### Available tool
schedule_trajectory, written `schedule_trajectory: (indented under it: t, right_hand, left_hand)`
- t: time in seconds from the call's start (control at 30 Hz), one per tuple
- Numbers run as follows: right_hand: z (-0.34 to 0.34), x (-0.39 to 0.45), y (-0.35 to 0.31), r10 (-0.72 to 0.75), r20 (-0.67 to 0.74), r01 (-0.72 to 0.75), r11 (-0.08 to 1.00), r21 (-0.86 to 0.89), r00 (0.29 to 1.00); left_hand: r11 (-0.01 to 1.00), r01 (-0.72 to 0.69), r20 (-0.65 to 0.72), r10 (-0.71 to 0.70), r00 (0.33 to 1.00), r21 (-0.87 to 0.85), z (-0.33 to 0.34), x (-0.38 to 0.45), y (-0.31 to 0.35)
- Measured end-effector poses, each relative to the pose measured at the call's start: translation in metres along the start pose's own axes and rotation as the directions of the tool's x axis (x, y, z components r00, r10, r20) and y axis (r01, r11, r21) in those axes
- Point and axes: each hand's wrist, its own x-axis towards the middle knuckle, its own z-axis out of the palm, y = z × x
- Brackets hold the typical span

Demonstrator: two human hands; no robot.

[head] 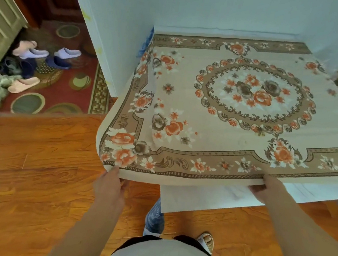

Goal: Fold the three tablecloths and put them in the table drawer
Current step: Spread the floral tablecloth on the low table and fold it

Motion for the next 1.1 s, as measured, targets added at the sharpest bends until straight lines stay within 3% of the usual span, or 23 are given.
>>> schedule_trajectory:
  t: [0.1,0.17,0.27,0.33,0.4,0.43,0.5,0.53,0.57,0.63,0.7,0.77,0.87,0.9,0.93,1.03,1.1]
  right_hand:
    - [-0.011,0.014,0.012,-0.029,-0.039,0.025,0.996,-0.081,0.999]
    - [-0.016,0.012,0.022,-0.039,-0.055,0.035,0.997,-0.068,0.998]
    - [-0.025,0.004,0.028,-0.015,-0.018,0.015,1.0,-0.023,1.0]
    - [-0.032,-0.002,0.026,0.007,0.035,-0.006,1.0,-0.023,0.999]
    - [-0.041,-0.007,0.023,0.032,0.11,-0.026,0.998,-0.053,0.993]
    - [-0.047,-0.008,0.019,0.05,0.146,-0.039,0.996,-0.075,0.988]
    - [-0.06,-0.009,0.01,0.079,0.183,-0.06,0.992,-0.109,0.98]
    - [-0.068,-0.008,0.004,0.082,0.193,-0.064,0.993,-0.1,0.978]
    - [-0.075,-0.006,-0.004,0.073,0.201,-0.059,0.995,-0.075,0.977]
    - [-0.094,0.004,-0.025,0.033,0.195,-0.032,0.999,-0.008,0.98]
    - [-0.113,0.023,-0.052,0.0,0.168,-0.003,1.0,0.018,0.986]
    - [-0.132,0.041,-0.077,-0.02,0.152,0.02,1.0,0.006,0.988]
    - [-0.155,0.068,-0.109,-0.026,0.146,0.029,0.999,-0.017,0.989]
    - [-0.16,0.078,-0.117,-0.027,0.137,0.033,0.999,-0.041,0.99]
    - [-0.165,0.085,-0.122,-0.025,0.132,0.034,0.997,-0.069,0.991]
    - [-0.173,0.102,-0.13,-0.01,0.138,0.031,0.988,-0.154,0.99]
    - [-0.177,0.106,-0.129,-0.006,0.129,0.026,0.987,-0.157,0.992]
  left_hand:
    - [0.979,-0.202,-0.022,0.201,0.979,-0.023,0.013,-0.014,0.013]
    - [0.931,-0.363,0.062,0.365,0.929,-0.037,0.031,-0.031,0.026]
    - [0.812,-0.574,0.239,0.58,0.778,-0.104,0.062,-0.062,0.054]
    - [0.736,-0.675,0.4,0.636,0.66,-0.057,0.085,-0.078,0.061]
    - [0.614,-0.777,0.647,0.539,0.54,0.137,0.112,-0.088,0.043]
    - [0.494,-0.829,0.777,0.402,0.485,0.262,0.125,-0.092,0.025]
    - [0.107,-0.933,0.934,0.061,0.351,0.344,0.14,-0.09,-0.027]
    - [-0.045,-0.949,0.947,-0.061,0.314,0.312,0.141,-0.088,-0.055]
    - [-0.134,-0.944,0.938,-0.135,0.319,0.302,0.141,-0.085,-0.08]
    - [-0.26,-0.907,0.912,-0.158,0.378,0.331,0.135,-0.083,-0.121]
    - [-0.472,-0.817,0.898,-0.108,0.427,0.332,0.126,-0.083,-0.144]
    - [-0.621,-0.757,0.948,-0.07,0.311,0.203,0.116,-0.08,-0.162]
    - [-0.764,-0.644,0.976,-0.171,0.132,-0.047,0.107,-0.076,-0.178]
    - [-0.795,-0.598,0.97,-0.215,0.115,-0.105,0.106,-0.077,-0.182]
    - [-0.819,-0.563,0.964,-0.225,0.141,-0.109,0.106,-0.079,-0.185]
    - [-0.861,-0.502,0.921,-0.128,0.368,0.081,0.104,-0.092,-0.199]
    - [-0.858,-0.497,0.892,-0.118,0.437,0.13,0.099,-0.097,-0.212]
